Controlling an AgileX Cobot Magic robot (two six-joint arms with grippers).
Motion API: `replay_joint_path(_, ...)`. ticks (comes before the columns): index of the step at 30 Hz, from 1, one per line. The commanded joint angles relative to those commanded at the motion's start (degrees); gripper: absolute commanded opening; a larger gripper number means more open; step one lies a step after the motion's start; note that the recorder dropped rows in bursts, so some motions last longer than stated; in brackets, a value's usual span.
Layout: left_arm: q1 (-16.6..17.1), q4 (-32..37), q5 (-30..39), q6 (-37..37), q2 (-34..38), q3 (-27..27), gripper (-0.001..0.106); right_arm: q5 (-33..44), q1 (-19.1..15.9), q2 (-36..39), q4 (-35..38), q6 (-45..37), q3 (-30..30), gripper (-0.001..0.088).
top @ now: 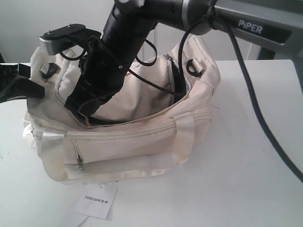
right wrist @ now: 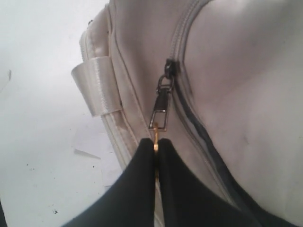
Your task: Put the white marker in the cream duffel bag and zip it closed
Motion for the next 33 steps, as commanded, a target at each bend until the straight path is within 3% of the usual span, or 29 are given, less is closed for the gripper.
replay_joint_path(33, 0.1, -0.1, -2.8, -0.1, 0.0, 0.0, 0.000, 0.0, 0.0, -1.6, -2.6, 2.3, 0.1, 0.0000)
